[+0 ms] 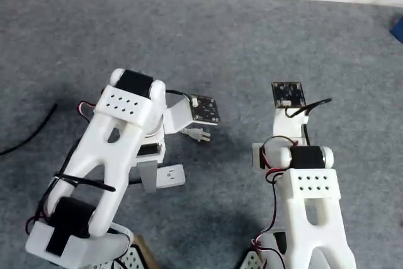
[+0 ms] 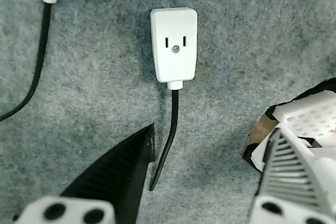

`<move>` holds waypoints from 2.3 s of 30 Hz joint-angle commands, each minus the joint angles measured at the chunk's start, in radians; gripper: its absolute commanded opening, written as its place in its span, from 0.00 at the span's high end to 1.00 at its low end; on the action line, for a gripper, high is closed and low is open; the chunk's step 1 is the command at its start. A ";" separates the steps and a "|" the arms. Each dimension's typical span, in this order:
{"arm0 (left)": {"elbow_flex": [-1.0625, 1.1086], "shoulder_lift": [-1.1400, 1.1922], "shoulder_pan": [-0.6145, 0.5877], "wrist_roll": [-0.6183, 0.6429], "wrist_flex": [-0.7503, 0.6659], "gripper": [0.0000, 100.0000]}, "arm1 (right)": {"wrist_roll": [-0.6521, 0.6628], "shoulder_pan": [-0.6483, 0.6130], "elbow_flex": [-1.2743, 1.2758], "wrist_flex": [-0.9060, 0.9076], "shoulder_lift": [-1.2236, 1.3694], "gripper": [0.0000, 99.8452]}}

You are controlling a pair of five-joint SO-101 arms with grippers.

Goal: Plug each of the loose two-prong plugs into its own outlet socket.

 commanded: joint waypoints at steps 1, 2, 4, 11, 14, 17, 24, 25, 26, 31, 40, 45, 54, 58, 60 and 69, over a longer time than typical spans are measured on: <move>0.018 -0.019 -0.005 -0.002 -0.091 0.68 | -0.005 -0.008 -0.004 -0.012 -0.015 0.71; 0.035 -0.010 -0.005 0.014 -0.144 0.68 | -0.005 -0.008 -0.004 -0.010 -0.016 0.71; 0.077 0.024 -0.002 0.052 -0.261 0.68 | -0.005 -0.008 -0.004 -0.010 -0.016 0.71; 0.153 0.150 0.137 0.155 -0.348 0.68 | -0.003 -0.008 -0.004 -0.010 -0.016 0.71; 0.200 0.151 0.180 0.153 -0.367 0.68 | -0.003 -0.008 -0.004 -0.010 -0.016 0.71; 0.262 0.159 0.182 0.152 -0.416 0.68 | -0.003 -0.008 -0.004 -0.008 -0.016 0.71; 0.357 0.160 0.088 0.094 -0.572 0.68 | -0.002 -0.008 -0.004 -0.007 -0.016 0.71; 0.357 0.162 0.076 0.084 -0.577 0.68 | -0.002 -0.008 -0.004 -0.007 -0.016 0.71; 0.354 0.162 0.064 0.078 -0.577 0.68 | -0.002 -0.008 -0.004 -0.007 -0.016 0.71; 0.343 0.160 0.054 0.075 -0.575 0.68 | -0.002 -0.008 -0.004 -0.007 -0.016 0.71; -0.038 0.162 -0.028 0.075 -0.374 0.68 | -0.002 -0.008 -0.004 -0.007 -0.016 0.71; -0.122 0.203 -0.044 0.075 -0.313 0.68 | -0.002 -0.008 -0.004 -0.005 -0.016 0.71; -0.219 0.352 -0.058 0.109 -0.285 0.68 | -0.003 -0.008 -0.013 -0.012 -0.016 0.71; -0.289 0.303 -0.085 0.295 -0.221 0.72 | -0.008 -0.076 -0.067 -0.108 -0.004 0.71; -0.291 0.257 -0.093 0.425 -0.221 0.79 | -0.008 -0.147 -0.116 -0.145 0.024 0.71; -0.116 0.225 -0.217 0.904 -0.482 0.88 | 0.094 -0.398 -0.676 -0.012 0.568 0.71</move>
